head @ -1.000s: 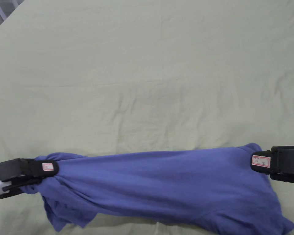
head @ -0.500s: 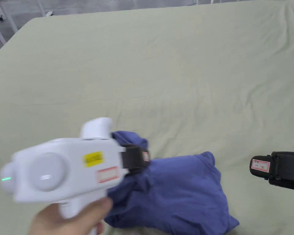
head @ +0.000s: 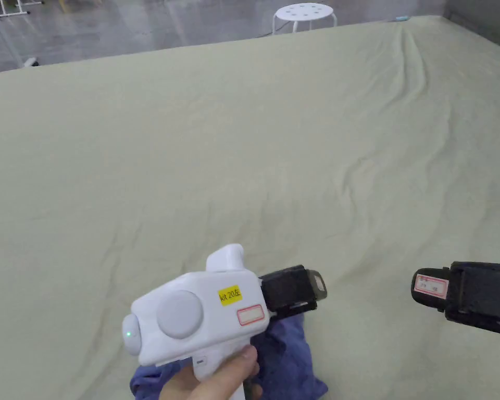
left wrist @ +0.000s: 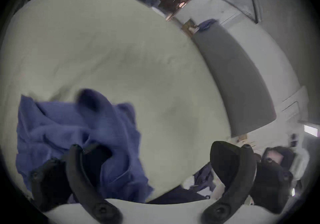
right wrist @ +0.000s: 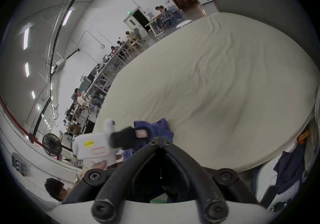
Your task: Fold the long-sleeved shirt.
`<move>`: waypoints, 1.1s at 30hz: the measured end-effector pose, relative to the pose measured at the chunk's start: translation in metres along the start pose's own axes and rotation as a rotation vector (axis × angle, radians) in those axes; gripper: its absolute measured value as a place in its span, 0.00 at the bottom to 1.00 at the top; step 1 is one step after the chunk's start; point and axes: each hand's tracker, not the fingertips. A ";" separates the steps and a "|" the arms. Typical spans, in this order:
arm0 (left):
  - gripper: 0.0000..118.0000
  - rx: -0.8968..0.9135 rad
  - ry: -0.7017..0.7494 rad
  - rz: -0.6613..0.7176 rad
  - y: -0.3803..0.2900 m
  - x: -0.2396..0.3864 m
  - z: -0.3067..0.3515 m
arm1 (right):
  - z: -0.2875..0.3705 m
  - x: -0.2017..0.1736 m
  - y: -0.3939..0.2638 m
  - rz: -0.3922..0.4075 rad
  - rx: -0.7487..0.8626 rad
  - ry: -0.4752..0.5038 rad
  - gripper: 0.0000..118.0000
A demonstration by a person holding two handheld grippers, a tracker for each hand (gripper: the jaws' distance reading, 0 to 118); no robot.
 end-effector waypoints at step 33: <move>0.00 -0.212 -0.053 -0.100 -0.060 0.049 -0.045 | 0.019 -0.026 0.011 0.043 0.060 -0.031 0.00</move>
